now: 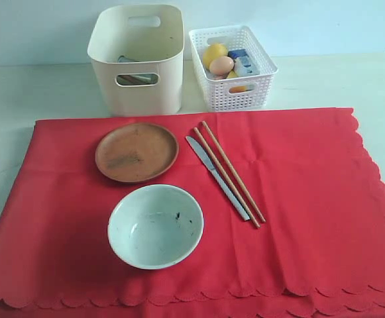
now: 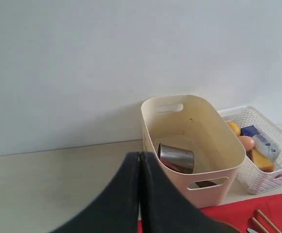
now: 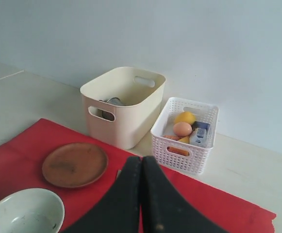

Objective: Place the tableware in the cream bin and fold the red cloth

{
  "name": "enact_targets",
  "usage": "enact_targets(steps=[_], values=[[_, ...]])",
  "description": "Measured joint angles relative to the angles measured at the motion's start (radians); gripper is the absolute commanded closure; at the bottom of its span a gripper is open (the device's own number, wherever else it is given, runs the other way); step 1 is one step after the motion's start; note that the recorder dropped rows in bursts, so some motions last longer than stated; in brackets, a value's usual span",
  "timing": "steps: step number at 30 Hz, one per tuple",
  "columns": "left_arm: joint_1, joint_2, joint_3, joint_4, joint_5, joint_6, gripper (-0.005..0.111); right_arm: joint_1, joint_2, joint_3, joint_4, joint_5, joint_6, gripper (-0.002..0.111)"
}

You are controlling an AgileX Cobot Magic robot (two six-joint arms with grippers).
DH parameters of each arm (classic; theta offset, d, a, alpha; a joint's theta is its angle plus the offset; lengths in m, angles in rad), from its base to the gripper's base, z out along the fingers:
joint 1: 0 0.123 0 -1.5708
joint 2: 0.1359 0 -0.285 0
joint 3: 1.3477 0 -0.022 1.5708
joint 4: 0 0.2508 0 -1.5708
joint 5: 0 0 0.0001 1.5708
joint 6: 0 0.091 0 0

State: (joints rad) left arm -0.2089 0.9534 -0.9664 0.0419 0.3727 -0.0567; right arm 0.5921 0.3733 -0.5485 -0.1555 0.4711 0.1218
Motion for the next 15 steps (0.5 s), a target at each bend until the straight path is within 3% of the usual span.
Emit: enact_targets(steps=[5, 10, 12, 15], values=[[0.0, 0.027, 0.019, 0.0, 0.026, -0.03, 0.107, 0.0, -0.064, 0.0, 0.0, 0.002, 0.002, 0.108], [0.0, 0.147, 0.023, -0.06, 0.135, -0.045, 0.106, -0.07, -0.126, 0.0, 0.0, 0.002, 0.002, 0.108], [0.0, 0.204, 0.025, -0.101, 0.17, -0.045, 0.101, -0.109, -0.146, 0.0, 0.0, 0.002, 0.002, 0.108], [0.0, 0.31, 0.028, -0.182, 0.21, -0.048, 0.074, -0.173, -0.179, 0.0, 0.0, 0.002, 0.002, 0.108]])
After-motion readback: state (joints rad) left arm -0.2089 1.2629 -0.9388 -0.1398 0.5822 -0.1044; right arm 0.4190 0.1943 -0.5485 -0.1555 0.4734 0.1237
